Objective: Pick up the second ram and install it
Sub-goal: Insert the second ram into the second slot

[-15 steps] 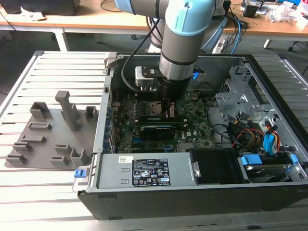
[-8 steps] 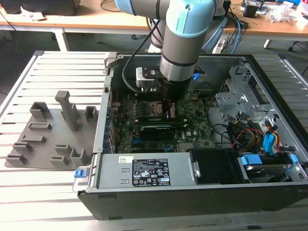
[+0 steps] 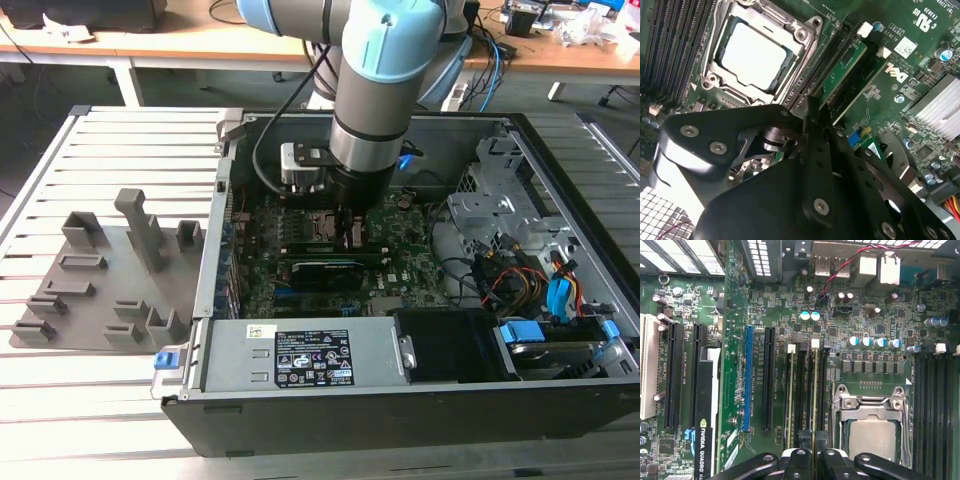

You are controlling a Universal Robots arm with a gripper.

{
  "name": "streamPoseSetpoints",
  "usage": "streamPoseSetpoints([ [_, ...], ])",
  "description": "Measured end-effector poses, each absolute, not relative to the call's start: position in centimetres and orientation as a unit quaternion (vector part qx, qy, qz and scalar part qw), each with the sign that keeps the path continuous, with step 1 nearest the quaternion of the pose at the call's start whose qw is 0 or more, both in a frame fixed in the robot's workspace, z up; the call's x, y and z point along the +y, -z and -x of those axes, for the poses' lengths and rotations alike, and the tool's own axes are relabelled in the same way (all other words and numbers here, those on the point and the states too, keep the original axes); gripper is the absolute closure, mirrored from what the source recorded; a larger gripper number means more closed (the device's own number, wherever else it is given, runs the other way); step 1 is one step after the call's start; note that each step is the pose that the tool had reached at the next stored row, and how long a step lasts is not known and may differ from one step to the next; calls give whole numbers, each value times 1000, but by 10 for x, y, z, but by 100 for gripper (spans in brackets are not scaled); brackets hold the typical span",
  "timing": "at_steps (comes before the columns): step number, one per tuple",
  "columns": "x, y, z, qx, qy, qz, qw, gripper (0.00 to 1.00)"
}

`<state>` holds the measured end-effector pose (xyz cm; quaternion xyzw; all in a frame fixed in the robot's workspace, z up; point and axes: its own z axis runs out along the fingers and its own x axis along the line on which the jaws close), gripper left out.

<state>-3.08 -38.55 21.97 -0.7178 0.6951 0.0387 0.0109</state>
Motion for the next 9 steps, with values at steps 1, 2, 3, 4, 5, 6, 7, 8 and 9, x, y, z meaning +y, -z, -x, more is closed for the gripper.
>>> streamPoseSetpoints([
  [1,-385,-220,31,695,-39,718,11,85],
  [2,-385,-220,31,695,-39,718,11,78],
  [3,-385,-226,31,695,-38,718,11,78],
  [4,-385,-233,31,695,-38,718,10,78],
  [5,-384,-243,31,695,-37,718,9,78],
  [6,-383,-250,31,695,-37,718,9,78],
  [7,-381,-261,31,695,-34,718,6,78],
  [8,-378,-272,31,696,-30,718,3,87],
  [9,-377,-277,31,696,-29,718,1,87],
])
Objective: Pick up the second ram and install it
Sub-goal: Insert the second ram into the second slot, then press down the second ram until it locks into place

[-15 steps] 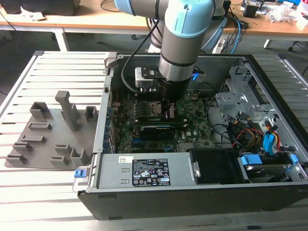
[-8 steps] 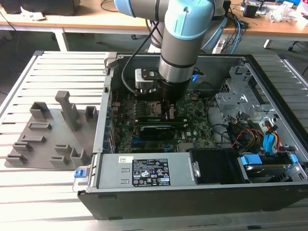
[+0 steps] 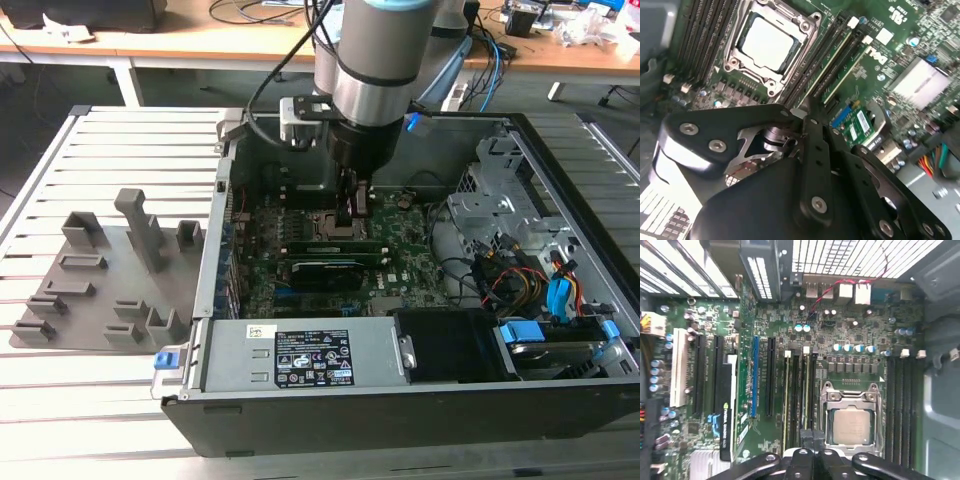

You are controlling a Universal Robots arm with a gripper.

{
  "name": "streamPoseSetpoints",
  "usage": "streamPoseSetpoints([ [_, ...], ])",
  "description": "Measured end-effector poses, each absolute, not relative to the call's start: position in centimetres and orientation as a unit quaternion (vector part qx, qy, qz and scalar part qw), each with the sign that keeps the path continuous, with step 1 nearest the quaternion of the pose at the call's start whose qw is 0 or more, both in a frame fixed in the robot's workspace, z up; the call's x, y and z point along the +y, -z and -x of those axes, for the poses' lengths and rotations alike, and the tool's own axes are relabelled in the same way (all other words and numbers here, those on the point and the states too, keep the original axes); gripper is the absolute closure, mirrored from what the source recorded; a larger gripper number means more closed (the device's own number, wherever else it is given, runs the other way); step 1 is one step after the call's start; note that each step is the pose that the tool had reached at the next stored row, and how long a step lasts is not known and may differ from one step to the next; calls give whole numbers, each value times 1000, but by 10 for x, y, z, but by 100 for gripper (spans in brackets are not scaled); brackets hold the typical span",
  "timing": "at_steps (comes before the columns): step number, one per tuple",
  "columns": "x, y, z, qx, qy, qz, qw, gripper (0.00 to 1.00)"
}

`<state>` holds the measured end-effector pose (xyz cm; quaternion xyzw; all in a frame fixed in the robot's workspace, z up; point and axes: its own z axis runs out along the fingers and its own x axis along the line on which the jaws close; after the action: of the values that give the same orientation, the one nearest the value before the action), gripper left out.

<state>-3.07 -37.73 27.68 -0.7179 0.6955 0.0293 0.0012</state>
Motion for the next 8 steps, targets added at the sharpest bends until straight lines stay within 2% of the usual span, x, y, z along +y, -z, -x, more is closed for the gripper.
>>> streamPoseSetpoints([
  [1,-377,-279,31,696,-29,718,1,89],
  [8,-377,-279,31,696,-29,718,1,89],
])
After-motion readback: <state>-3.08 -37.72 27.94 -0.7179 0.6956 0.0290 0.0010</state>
